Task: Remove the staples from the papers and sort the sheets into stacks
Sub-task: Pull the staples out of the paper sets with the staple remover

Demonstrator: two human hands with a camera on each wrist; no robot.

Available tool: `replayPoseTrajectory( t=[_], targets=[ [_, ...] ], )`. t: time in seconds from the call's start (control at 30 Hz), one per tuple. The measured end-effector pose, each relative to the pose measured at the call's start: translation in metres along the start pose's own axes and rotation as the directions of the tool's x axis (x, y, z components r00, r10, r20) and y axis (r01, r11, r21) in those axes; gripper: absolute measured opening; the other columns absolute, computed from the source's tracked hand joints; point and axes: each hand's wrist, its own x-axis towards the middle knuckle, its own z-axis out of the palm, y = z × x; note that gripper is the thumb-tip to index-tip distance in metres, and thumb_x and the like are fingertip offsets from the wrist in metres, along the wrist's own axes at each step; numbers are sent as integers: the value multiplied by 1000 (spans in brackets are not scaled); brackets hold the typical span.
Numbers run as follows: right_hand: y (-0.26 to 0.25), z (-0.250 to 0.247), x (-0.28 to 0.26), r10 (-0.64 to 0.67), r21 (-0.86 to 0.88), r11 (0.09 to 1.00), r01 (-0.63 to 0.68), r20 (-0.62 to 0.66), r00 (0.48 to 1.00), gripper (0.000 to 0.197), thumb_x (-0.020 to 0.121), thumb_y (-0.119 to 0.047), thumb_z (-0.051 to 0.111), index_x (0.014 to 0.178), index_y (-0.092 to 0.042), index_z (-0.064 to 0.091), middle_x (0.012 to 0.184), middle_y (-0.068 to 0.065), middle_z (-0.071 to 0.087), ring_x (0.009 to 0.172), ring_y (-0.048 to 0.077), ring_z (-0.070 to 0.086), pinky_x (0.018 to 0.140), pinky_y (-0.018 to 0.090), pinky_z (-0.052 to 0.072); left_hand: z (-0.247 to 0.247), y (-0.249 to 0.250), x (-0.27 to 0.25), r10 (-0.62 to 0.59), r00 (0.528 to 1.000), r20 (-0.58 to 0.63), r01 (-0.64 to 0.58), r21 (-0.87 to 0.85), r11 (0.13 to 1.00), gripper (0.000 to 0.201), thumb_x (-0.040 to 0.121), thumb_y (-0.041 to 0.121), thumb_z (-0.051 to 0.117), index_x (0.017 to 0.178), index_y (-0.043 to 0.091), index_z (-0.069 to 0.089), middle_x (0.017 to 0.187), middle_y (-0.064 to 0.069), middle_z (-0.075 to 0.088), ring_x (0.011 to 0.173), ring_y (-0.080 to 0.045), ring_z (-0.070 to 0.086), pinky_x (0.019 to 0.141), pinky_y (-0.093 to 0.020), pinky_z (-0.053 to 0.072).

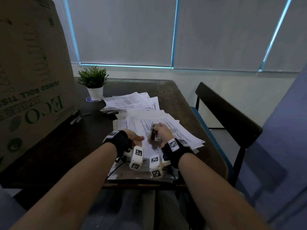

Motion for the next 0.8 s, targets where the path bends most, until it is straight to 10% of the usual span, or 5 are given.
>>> replayPoseTrajectory(
  t=[0.1, 0.27, 0.4, 0.57, 0.8],
  targets=[
    [21, -7, 19, -74, -73, 995, 74, -6, 997, 39, 74, -33, 62, 110, -17, 61, 108, 21, 69, 94, 37, 68, 83, 63, 54, 5, -4, 0, 13, 997, -82, -18, -50, 999, 33, 71, 28, 82, 71, 5, 59, 75, -16, 67, 66, -26, 61, 71, -40, 54],
    [13, -19, -20, -151, 227, 958, 174, -115, 982, 21, 96, -22, 60, 109, -5, 59, 86, 19, 72, 64, 28, 67, 54, 32, 54, 11, -9, 1, 69, 985, -161, -94, -154, 984, 61, 65, 29, 86, 106, -8, 59, 76, -14, 65, 58, -24, 61, 44, -26, 49],
    [12, -23, -23, -128, 346, 920, 186, -184, 975, 43, 95, -27, 63, 123, 6, 57, 92, 21, 71, 56, 23, 68, 41, 22, 49, 20, -8, 1, 100, 967, -233, -152, -217, 964, 66, 68, 34, 84, 109, -8, 54, 101, -22, 67, 81, -31, 66, 68, -40, 57],
    [10, -20, -33, -167, 337, 916, 218, -176, 970, 47, 95, -30, 64, 122, 7, 54, 81, 18, 74, 60, 27, 70, 66, 40, 57, 21, -7, 3, 74, 970, -233, -126, -217, 968, 66, 71, 34, 81, 111, -11, 55, 83, -17, 62, 55, -23, 57, 40, -26, 44],
    [10, -21, -31, -168, 260, 945, 199, -137, 976, 47, 95, -29, 62, 118, 11, 58, 82, 18, 73, 58, 23, 69, 51, 27, 55, 14, -14, 44, 11, 985, -170, -74, -370, 926, 79, 42, 32, 95, 106, -5, 64, 95, -23, 70, 86, -34, 69, 79, -53, 55]
  ],
)
